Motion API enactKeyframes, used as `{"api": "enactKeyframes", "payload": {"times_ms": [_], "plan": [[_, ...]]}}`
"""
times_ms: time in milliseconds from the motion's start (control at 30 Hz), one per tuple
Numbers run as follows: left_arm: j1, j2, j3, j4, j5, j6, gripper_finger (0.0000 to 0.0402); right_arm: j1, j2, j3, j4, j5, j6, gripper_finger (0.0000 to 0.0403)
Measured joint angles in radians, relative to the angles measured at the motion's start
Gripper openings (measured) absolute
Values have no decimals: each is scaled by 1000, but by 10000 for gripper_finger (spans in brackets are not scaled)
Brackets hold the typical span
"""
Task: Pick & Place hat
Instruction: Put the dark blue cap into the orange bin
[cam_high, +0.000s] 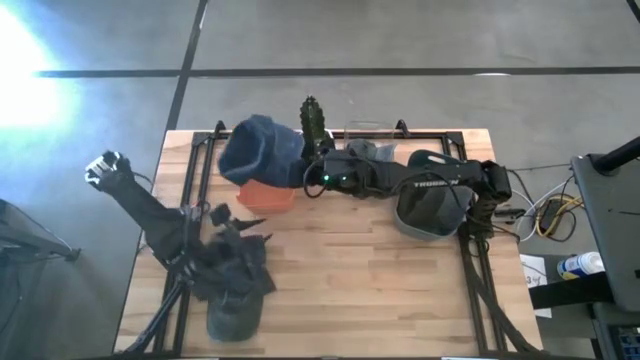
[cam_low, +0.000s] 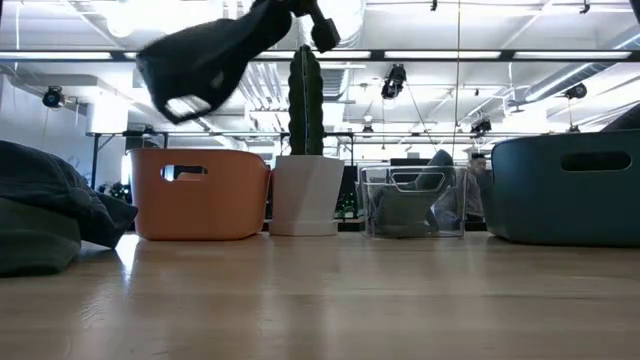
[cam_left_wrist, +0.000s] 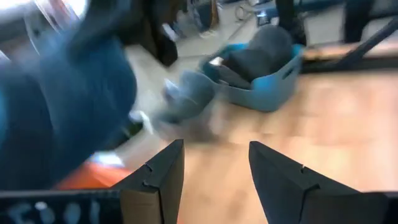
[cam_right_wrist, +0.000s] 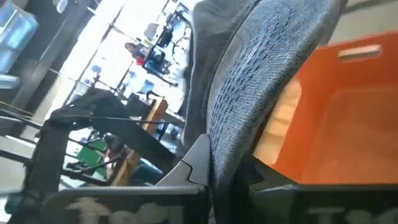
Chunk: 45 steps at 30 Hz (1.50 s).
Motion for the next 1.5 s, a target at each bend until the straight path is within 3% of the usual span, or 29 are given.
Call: {"api": "enactKeyframes", "payload": {"times_ms": [133, 167, 667, 1033, 1167, 1500], "plan": [[1, 100, 14, 96, -316, 260, 174, 9, 24, 12, 0, -12, 56, 13], [8, 113, 20, 115, -342, 301, 174, 11, 25, 14, 0, -14, 71, 13], [151, 164, 19, 131, -349, 472, 174, 56, 23, 16, 80, -35, 181, 13], [176, 166, 19, 150, -343, 636, 170, 64, 23, 16, 48, -33, 177, 13], [186, 166, 19, 171, -339, 640, 140, 64, 22, 16, 35, -32, 178, 13], [201, 166, 24, 171, -357, 642, 14, 63, 20, 17, -4, -17, 178, 37]]}}
